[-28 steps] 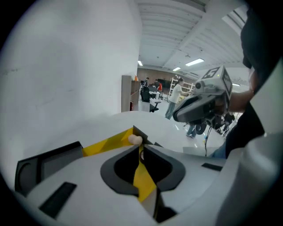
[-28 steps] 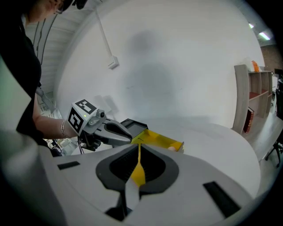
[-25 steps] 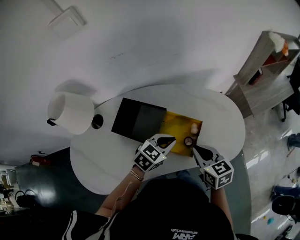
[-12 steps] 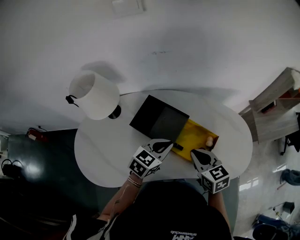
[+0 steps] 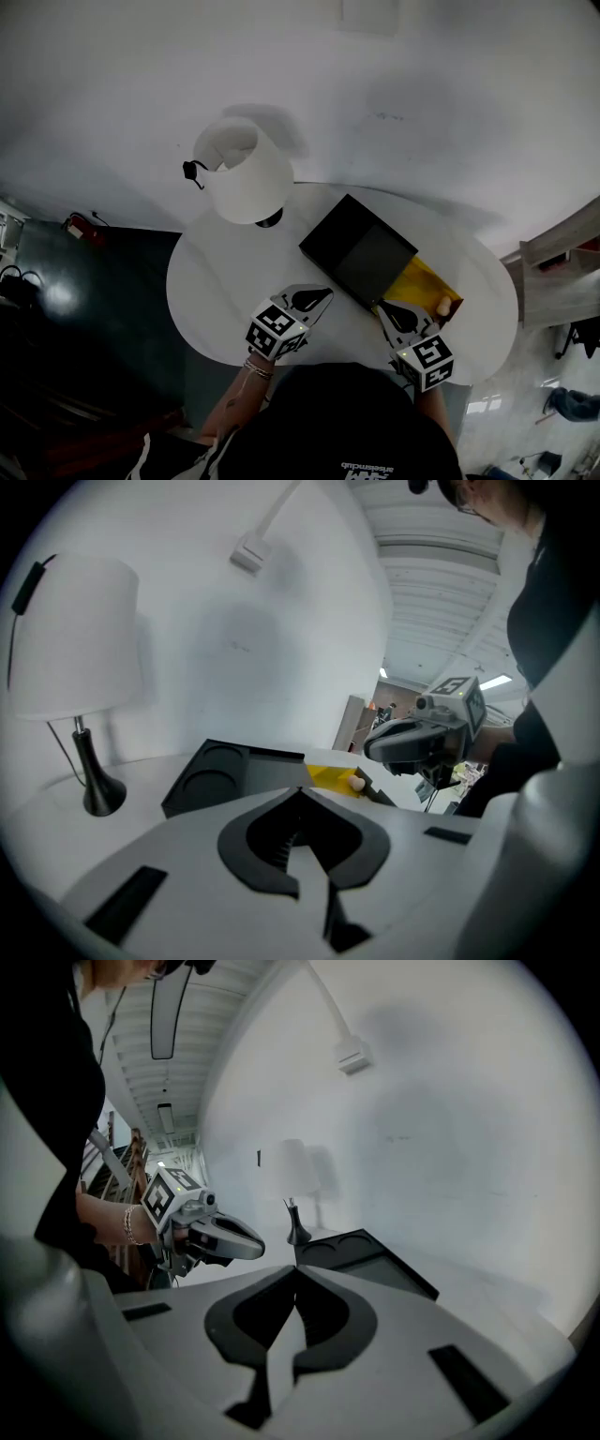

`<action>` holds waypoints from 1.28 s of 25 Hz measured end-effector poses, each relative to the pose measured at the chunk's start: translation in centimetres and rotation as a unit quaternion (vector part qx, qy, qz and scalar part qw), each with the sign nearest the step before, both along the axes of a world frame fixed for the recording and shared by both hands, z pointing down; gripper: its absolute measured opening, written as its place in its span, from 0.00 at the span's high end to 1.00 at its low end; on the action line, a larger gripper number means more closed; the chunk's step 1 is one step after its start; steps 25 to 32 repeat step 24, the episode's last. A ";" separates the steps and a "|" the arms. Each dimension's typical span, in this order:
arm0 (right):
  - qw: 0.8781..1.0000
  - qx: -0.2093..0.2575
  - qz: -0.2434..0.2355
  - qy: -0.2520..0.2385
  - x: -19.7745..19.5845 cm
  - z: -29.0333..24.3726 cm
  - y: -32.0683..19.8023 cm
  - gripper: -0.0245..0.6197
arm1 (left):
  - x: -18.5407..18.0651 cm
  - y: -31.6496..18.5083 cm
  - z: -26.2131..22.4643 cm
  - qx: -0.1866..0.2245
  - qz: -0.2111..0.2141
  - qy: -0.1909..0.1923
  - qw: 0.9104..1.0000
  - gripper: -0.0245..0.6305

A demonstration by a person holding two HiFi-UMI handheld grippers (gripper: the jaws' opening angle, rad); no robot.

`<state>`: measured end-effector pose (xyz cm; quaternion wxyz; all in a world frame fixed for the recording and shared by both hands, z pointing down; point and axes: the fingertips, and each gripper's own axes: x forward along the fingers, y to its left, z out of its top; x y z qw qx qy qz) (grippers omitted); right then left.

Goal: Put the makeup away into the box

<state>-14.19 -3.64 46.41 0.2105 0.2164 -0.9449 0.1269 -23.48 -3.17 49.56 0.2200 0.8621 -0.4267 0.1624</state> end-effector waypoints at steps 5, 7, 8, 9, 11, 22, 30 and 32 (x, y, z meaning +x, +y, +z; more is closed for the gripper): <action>1.000 0.000 -0.024 -0.003 -2.9 0.0 0.6 0.93 | -3.7 0.6 0.5 -0.012 -0.030 0.003 0.999 0.93; 1.000 0.000 -0.028 -0.002 -3.8 0.0 0.7 0.93 | -4.8 0.7 0.5 -0.011 -0.038 0.004 0.999 0.93; 1.000 -0.001 -0.029 -0.002 -4.2 0.1 0.8 0.93 | -5.3 0.6 0.5 -0.010 -0.040 0.004 0.999 0.93; 1.000 -0.001 -0.030 -0.002 -4.6 0.1 0.7 0.93 | -5.8 0.6 0.5 -0.010 -0.042 0.004 0.999 0.93; 0.999 -0.003 -0.032 -0.002 -5.5 0.1 0.7 0.93 | -6.6 0.5 0.4 -0.009 -0.045 0.008 0.999 0.93; 0.998 -0.020 -0.054 0.005 -10.9 1.6 1.8 0.93 | -9.5 2.7 2.5 -0.038 -0.038 0.024 0.998 0.93; 0.998 -0.023 -0.059 0.009 -11.9 2.0 2.1 0.93 | -9.9 3.1 2.9 -0.046 -0.036 0.028 0.998 0.93; 0.998 -0.023 -0.059 0.009 -11.9 2.0 2.1 0.93 | -9.9 3.1 2.9 -0.046 -0.036 0.028 0.998 0.93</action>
